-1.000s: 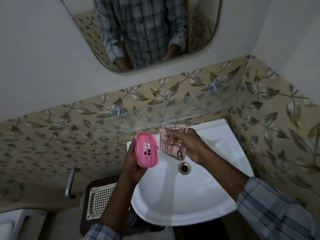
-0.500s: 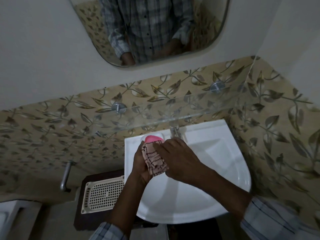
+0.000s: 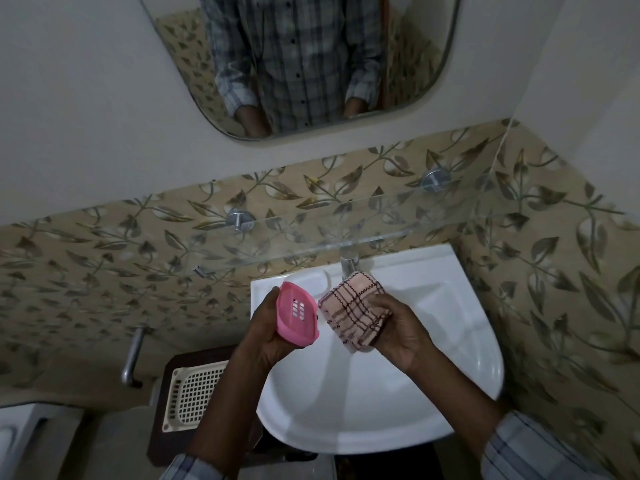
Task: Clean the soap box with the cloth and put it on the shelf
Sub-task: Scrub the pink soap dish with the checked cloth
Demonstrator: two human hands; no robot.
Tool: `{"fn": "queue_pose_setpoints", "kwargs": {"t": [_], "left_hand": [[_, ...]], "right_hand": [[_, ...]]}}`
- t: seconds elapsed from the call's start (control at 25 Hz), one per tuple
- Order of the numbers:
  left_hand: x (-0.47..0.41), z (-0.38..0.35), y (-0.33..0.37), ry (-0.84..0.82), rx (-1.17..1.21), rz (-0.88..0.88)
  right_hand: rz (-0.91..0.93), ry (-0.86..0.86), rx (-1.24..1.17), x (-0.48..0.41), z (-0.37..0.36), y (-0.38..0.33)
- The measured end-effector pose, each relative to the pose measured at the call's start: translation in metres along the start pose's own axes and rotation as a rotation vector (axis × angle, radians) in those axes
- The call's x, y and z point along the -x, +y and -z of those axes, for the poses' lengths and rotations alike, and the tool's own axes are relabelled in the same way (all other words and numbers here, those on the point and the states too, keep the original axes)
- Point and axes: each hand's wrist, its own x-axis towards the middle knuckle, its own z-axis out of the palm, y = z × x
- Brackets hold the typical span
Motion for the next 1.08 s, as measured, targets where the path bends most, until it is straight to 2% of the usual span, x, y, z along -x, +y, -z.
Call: {"fn": "queue_pose_setpoints", "kwargs": {"t": [0.08, 0.16, 0.24, 0.28, 0.36, 0.4, 0.44, 0.52, 0.64, 0.72, 0.76, 0.84, 0.88, 0.96, 1.0, 1.04, 1.08], "left_hand": [[0.000, 0.004, -0.005, 0.003, -0.010, 0.025], [0.002, 0.006, -0.009, -0.006, -0.015, 0.067], [0.005, 0.006, -0.013, -0.023, -0.016, 0.122], [0.007, 0.005, -0.015, -0.040, -0.009, 0.146], [0.007, 0.003, -0.016, -0.128, 0.020, 0.192], [0.009, 0.001, -0.015, -0.191, 0.041, 0.227], [0.013, -0.001, -0.014, -0.245, 0.041, 0.255], [0.012, 0.002, -0.014, -0.287, -0.047, 0.261], [0.011, 0.008, -0.020, -0.261, -0.105, 0.249], [0.009, 0.007, -0.020, -0.286, -0.044, 0.183], [0.007, 0.006, -0.021, -0.288, -0.009, 0.166], [0.005, 0.007, -0.022, -0.255, -0.002, 0.145], [0.003, 0.012, -0.022, -0.252, 0.019, 0.126], [0.003, 0.013, -0.019, -0.266, 0.062, 0.084], [0.005, 0.013, -0.017, -0.264, 0.056, 0.064], [0.005, 0.013, -0.015, -0.248, 0.027, 0.040], [0.004, 0.012, -0.015, -0.223, -0.008, 0.009]], "right_hand": [[-0.030, 0.007, 0.027, 0.001, -0.002, 0.003], [0.032, 0.075, 0.104, -0.003, -0.003, 0.004], [0.266, 0.124, 0.282, -0.006, -0.011, 0.000], [0.440, 0.107, 0.485, -0.005, -0.016, 0.001], [0.825, -0.040, 0.959, -0.003, -0.026, 0.012], [0.964, -0.184, 1.114, -0.003, -0.027, 0.019], [1.025, -0.336, 1.196, 0.000, -0.025, 0.026], [0.980, -0.543, 1.261, 0.000, -0.024, 0.025], [0.812, -0.560, 1.226, -0.009, -0.027, 0.013], [0.804, -0.649, 1.241, -0.013, -0.030, 0.015], [0.790, -0.627, 1.280, -0.016, -0.032, 0.017], [0.794, -0.455, 1.337, -0.024, -0.032, 0.020], [0.843, -0.444, 1.369, -0.023, -0.034, 0.021], [0.971, -0.615, 1.438, -0.020, -0.036, 0.024], [1.020, -0.640, 1.476, -0.018, -0.038, 0.024], [1.052, -0.558, 1.519, -0.017, -0.039, 0.023], [1.052, -0.398, 1.594, -0.015, -0.041, 0.022]]}}
